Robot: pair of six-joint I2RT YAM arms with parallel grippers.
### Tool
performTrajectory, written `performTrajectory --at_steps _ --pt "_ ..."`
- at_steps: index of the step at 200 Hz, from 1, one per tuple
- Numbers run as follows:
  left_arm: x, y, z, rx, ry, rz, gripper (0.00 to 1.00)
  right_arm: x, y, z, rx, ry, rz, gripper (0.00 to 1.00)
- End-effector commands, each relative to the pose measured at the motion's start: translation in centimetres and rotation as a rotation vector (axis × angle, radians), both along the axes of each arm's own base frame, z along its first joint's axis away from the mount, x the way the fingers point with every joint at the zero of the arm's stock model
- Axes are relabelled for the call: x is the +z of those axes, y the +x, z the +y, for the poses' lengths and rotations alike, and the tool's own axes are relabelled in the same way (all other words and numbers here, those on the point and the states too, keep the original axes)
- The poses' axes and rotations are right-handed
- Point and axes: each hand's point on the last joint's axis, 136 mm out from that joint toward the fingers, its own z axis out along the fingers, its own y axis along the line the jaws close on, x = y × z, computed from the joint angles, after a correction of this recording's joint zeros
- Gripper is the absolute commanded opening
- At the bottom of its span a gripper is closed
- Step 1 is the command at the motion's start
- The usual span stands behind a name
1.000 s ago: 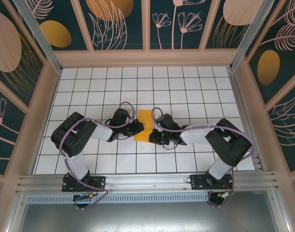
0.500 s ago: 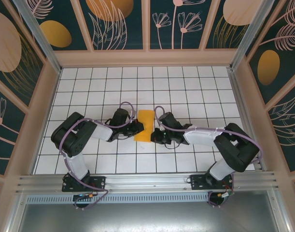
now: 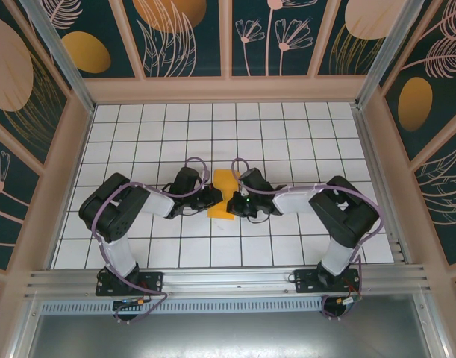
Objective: Fold a paper plane with a square sheet of paper (pick it up from the middle)
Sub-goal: Fold the triangle a second time at the center of the table.
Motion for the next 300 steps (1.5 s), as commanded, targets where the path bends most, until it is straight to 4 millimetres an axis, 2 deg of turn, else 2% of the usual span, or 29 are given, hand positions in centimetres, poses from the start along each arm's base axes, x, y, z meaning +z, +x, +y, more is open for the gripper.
performTrajectory --at_steps 1,53,70,104,120,152,179,193,227,248,281,300 --pt "-4.6 -1.9 2.5 0.027 0.154 0.115 0.0 -2.1 -2.4 -2.6 -0.022 -0.08 0.08 0.01" --pt "-4.7 -1.8 2.6 0.028 0.16 0.115 0.0 -1.3 -4.4 -3.9 0.014 -0.072 0.085 0.04" --pt "-4.6 -1.7 2.6 0.03 0.157 0.113 0.0 -0.9 -4.1 -4.5 -0.004 -0.094 0.062 0.04" --pt "-4.5 -1.8 2.5 0.025 0.154 0.111 0.0 3.9 -1.8 -1.8 -0.001 0.044 -0.056 0.03" --pt "-4.5 -1.8 2.5 0.024 0.154 0.111 0.0 4.8 -1.0 -0.6 0.007 0.086 -0.071 0.02" --pt "-4.5 -1.8 2.4 0.022 0.15 0.11 0.0 3.4 -0.1 1.3 0.008 0.096 -0.026 0.0" --pt "-4.4 -1.8 2.4 0.024 0.148 0.111 0.0 1.3 0.1 1.2 -0.005 0.058 0.016 0.0" --pt "-4.4 -1.8 2.4 0.021 0.149 0.109 0.0 -0.4 -0.6 0.2 -0.02 -0.004 0.06 0.0" --pt "-4.4 -1.7 2.5 0.026 0.156 0.106 0.0 -2.6 -2.7 -2.2 -0.024 -0.08 0.117 0.01" --pt "-4.2 -1.5 2.5 0.028 0.16 0.099 0.0 -2.5 -3.2 -2.7 -0.024 -0.078 0.113 0.01" --pt "-3.9 -1.2 2.4 0.022 0.169 0.088 0.0 -2.3 -3.2 -2.4 -0.01 -0.069 0.11 0.01" --pt "-2.6 -0.7 2.0 0.011 0.149 0.051 0.04 -2.5 -3.1 -2.4 -0.013 -0.075 0.112 0.01"
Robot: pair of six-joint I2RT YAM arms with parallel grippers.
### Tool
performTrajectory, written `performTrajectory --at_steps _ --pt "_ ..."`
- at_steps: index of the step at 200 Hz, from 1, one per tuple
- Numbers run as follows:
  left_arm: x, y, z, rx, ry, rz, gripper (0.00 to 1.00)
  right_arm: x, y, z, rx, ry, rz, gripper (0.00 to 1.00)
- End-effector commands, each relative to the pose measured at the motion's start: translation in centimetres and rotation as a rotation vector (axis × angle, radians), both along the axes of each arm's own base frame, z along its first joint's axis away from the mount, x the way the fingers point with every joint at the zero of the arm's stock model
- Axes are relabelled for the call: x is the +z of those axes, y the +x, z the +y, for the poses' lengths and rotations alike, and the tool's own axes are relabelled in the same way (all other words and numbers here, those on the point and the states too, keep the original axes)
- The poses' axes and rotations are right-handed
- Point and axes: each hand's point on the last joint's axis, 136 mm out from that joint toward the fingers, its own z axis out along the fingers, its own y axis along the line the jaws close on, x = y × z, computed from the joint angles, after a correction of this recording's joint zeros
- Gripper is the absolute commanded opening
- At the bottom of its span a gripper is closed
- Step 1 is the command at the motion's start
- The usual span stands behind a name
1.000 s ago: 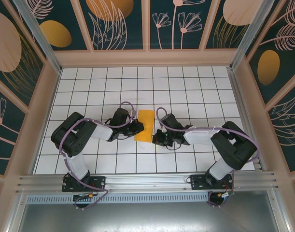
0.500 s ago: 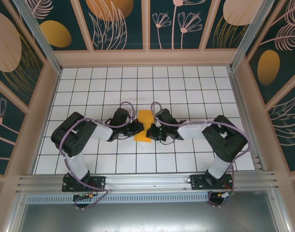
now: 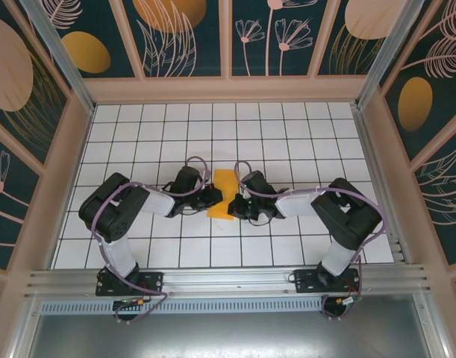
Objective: Fold a paper plane with a square sheet of paper (pick it up from the middle)
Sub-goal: Fold the triangle a second time at the center of the table.
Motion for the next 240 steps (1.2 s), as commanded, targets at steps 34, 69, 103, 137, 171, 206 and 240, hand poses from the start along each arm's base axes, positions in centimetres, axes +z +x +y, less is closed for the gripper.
performTrajectory --at_steps 34,69,103,137,171,206,240 --pt "0.7 0.9 1.0 -0.014 0.127 -0.046 0.09 -2.9 -2.5 -2.2 -0.001 -0.107 0.105 0.0" --pt "-0.9 1.6 2.4 0.044 0.198 -0.024 0.07 -3.1 -2.5 -2.4 0.001 -0.12 0.105 0.0" --pt "-2.1 1.9 3.3 0.076 0.221 -0.005 0.07 -3.2 -2.6 -2.4 0.001 -0.122 0.107 0.0" --pt "-2.6 2.4 4.7 0.119 0.248 0.007 0.07 -3.4 -2.8 -2.6 0.002 -0.13 0.112 0.0" --pt "-2.5 3.3 5.6 0.139 0.258 0.001 0.07 -3.6 -2.8 -2.6 0.009 -0.134 0.115 0.0" --pt "-2.7 4.1 6.6 0.166 0.289 0.004 0.07 -3.7 -2.9 -2.5 0.014 -0.134 0.117 0.0" --pt "-2.2 5.2 7.5 0.183 0.309 -0.006 0.07 -3.6 -2.8 -2.4 0.016 -0.127 0.113 0.0"
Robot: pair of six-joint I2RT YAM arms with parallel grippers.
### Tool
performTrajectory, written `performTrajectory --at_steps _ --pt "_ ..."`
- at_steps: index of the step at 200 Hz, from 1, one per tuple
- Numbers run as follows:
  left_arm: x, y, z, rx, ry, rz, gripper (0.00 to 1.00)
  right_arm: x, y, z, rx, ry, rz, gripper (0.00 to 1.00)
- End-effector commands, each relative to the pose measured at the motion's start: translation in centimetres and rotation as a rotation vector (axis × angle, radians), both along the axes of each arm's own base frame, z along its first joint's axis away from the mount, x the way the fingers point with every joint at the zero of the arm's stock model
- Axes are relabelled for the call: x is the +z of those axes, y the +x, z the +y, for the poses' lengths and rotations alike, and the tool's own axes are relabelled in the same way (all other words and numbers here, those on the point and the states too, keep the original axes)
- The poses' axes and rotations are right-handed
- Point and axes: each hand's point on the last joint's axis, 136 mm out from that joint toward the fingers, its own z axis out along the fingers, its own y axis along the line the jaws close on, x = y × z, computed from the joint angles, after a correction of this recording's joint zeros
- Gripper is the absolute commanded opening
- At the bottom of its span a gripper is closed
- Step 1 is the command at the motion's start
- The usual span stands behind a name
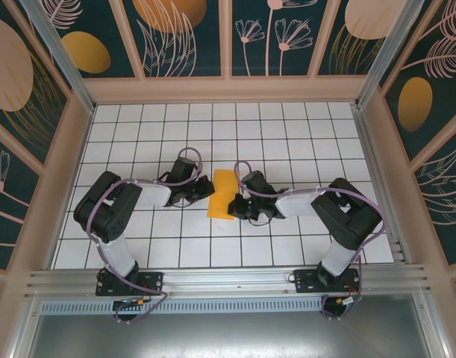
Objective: Fold a paper plane with a square sheet of paper (pick it up from the middle)
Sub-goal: Fold the triangle a second time at the center of the table.
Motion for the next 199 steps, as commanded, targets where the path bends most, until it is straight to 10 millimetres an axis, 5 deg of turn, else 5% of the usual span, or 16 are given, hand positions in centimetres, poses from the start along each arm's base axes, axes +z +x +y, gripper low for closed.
performTrajectory --at_steps 1,23,60,101,157,199 --pt "-2.0 1.5 3.6 0.086 0.146 0.013 0.07 -3.5 -2.8 -2.4 0.014 -0.127 0.114 0.0" --pt "-0.8 2.3 3.4 0.079 0.155 -0.01 0.08 -3.5 -2.7 -2.3 0.015 -0.124 0.113 0.0" --pt "4.0 2.4 1.9 0.03 0.047 -0.092 0.1 -3.3 -2.5 -2.0 0.014 -0.12 0.107 0.0" --pt "8.2 -1.2 -1.3 -0.106 -0.212 -0.15 0.09 -3.4 -2.2 -1.8 0.014 -0.123 0.106 0.0" --pt "6.0 -4.8 -5.1 -0.234 -0.316 -0.078 0.1 -3.5 -2.3 -2.0 0.007 -0.132 0.11 0.0" --pt "1.6 -4.5 -4.0 -0.169 -0.205 -0.012 0.1 -3.6 -2.4 -2.1 0.008 -0.137 0.112 0.0"
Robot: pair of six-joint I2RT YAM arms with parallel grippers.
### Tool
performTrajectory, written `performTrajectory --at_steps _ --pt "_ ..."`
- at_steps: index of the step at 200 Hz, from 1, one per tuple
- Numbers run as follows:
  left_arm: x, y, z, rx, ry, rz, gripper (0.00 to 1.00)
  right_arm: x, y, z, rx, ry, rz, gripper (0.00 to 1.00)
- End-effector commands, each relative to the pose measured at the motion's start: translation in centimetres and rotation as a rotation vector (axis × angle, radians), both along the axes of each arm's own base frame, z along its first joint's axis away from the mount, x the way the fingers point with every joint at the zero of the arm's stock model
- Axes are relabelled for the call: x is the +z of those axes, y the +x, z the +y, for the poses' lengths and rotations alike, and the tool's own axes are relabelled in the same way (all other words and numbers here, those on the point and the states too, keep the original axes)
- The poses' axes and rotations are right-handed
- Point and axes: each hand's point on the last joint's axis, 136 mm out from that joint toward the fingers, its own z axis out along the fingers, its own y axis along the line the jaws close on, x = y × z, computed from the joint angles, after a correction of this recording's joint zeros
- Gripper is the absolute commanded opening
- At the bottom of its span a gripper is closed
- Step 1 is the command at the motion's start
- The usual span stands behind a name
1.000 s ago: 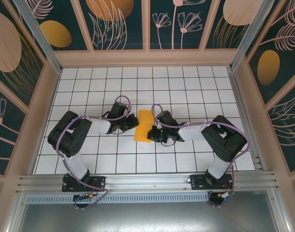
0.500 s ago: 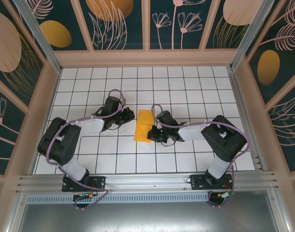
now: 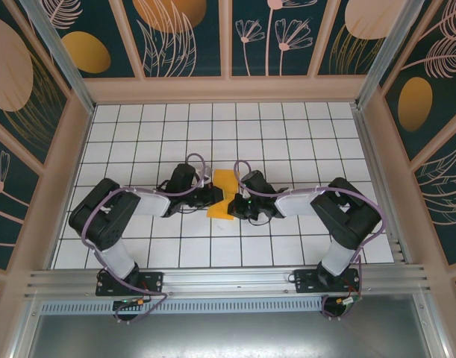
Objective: Fold a paper plane with a square sheet of paper (pick it up from the middle)
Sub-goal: Fold the triangle a second time at the center of the table.
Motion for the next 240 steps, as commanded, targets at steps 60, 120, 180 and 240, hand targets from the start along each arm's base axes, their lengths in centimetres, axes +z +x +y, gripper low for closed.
performTrajectory --at_steps 60,120,180,240 --pt "-5.9 1.9 3.9 0.186 0.235 0.068 0.1 -3.6 -2.5 -2.4 0.006 -0.147 0.108 0.0" --pt "-5.9 3.3 6.4 0.253 0.265 0.072 0.09 -3.5 -2.6 -2.3 0.014 -0.146 0.106 0.0" --pt "-5.2 5.1 7.3 0.298 0.318 0.07 0.11 -3.4 -2.6 -2.5 0.014 -0.154 0.105 0.0" --pt "-5.0 6.4 7.6 0.299 0.34 0.063 0.11 -3.5 -2.7 -2.5 0.016 -0.153 0.106 0.0"
